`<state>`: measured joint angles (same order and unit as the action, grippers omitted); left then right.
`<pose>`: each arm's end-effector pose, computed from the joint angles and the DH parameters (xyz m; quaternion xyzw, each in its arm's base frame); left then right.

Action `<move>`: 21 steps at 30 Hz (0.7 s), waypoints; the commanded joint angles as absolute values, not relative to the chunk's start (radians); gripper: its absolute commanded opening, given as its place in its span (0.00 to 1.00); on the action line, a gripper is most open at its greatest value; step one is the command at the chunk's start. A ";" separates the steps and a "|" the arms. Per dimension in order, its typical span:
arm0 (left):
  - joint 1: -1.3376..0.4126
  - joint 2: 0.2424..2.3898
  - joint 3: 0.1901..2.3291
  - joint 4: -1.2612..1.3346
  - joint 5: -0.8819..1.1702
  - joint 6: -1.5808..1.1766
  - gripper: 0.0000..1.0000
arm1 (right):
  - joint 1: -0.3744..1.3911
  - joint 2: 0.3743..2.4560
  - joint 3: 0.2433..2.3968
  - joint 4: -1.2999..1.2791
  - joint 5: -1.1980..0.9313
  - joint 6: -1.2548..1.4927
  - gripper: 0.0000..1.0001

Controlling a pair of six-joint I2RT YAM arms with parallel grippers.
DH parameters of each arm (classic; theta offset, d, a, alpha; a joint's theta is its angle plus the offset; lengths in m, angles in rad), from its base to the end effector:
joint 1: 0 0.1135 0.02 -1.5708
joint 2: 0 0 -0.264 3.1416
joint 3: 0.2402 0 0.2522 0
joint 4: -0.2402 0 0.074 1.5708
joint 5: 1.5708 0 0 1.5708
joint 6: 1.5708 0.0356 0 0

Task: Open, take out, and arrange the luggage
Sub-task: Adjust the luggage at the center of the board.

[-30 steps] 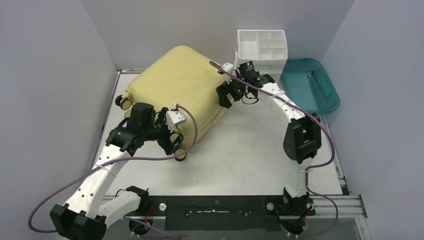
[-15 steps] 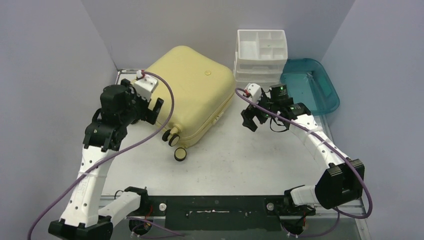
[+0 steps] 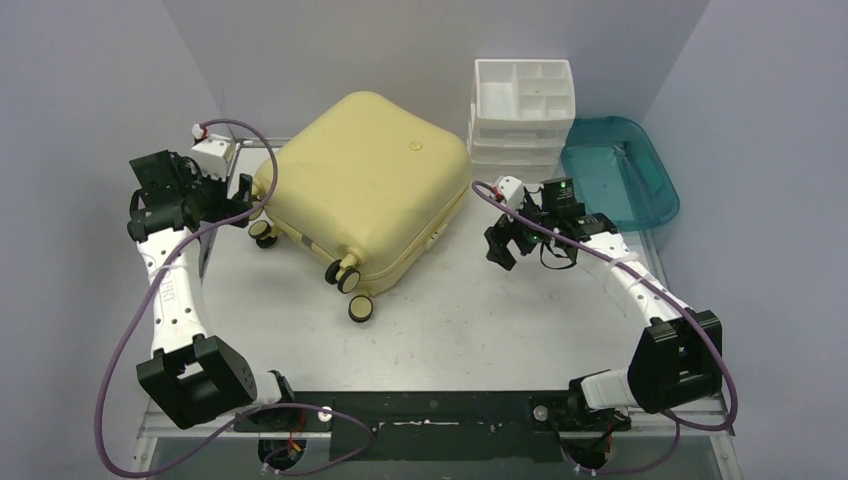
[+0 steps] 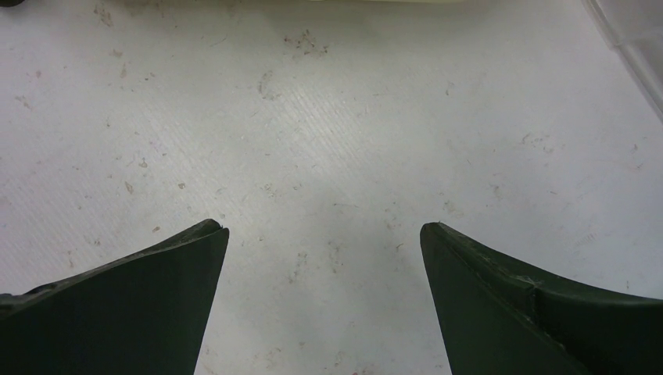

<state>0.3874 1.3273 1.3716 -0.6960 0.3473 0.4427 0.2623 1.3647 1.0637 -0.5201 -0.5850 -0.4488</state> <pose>0.2674 0.0960 0.3753 0.1010 0.8803 0.0345 0.4622 0.2734 0.0938 0.2807 -0.4091 0.7986 0.2345 0.3740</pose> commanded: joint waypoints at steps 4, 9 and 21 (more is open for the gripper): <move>0.391 1.370 1.420 -0.682 0.642 0.651 0.97 | 0.262 1.389 1.051 -0.468 -0.615 -0.446 1.00; 0.392 1.504 1.537 -0.773 0.662 0.705 0.97 | 0.257 1.379 1.045 -0.465 -0.613 -0.452 1.00; 0.387 1.704 1.643 -0.889 0.704 0.821 0.94 | 0.255 1.393 1.039 -0.469 -0.615 -0.466 1.00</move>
